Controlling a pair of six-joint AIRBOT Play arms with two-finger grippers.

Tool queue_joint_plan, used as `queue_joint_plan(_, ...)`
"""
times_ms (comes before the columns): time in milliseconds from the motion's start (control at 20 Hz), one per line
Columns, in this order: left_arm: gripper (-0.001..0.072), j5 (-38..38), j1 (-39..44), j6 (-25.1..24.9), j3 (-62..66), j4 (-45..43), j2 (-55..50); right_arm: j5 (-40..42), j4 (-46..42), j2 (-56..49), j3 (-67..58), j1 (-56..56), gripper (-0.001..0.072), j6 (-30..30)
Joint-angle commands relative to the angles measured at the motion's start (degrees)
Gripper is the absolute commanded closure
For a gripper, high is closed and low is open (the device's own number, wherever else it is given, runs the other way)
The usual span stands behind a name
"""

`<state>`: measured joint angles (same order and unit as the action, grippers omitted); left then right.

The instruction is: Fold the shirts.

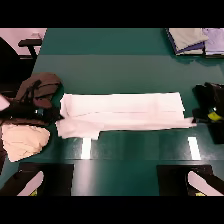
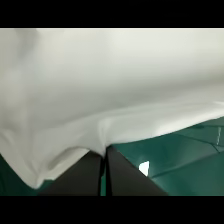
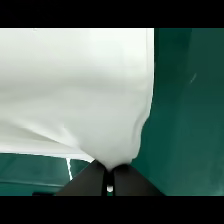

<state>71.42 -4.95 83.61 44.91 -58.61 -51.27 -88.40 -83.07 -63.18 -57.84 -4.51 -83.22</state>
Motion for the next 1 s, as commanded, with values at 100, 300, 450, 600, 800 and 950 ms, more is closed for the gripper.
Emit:
queue_joint_plan(100,0.0680,-10.58,-0.02,-6.14,14.21,-0.09,-22.82,5.53,5.88,-18.80,-15.61,2.29,0.0698,-0.09)
queue_joint_plan(300,0.0679,-12.94,-0.02,-6.14,18.62,0.59,-31.43,7.37,10.62,-28.15,-24.41,2.29,0.0698,-0.09)
queue_joint_plan(450,0.0427,-14.53,-0.02,-6.03,18.67,0.63,-32.13,7.32,13.57,-32.44,-28.72,2.05,0.0451,-0.04)
queue_joint_plan(600,0.0215,-11.45,-0.02,-6.05,21.14,0.87,-32.11,5.81,20.74,-32.83,-30.38,-0.20,0.0301,4.92)
queue_joint_plan(800,0.0492,-4.07,-0.02,-6.10,25.00,1.88,-31.82,3.78,22.01,-27.85,-23.67,-7.28,0.0302,8.81)
queue_joint_plan(950,0.0679,-3.32,0.00,-6.10,24.98,4.26,-31.85,5.09,22.10,-25.03,-14.86,-14.38,0.0154,9.84)
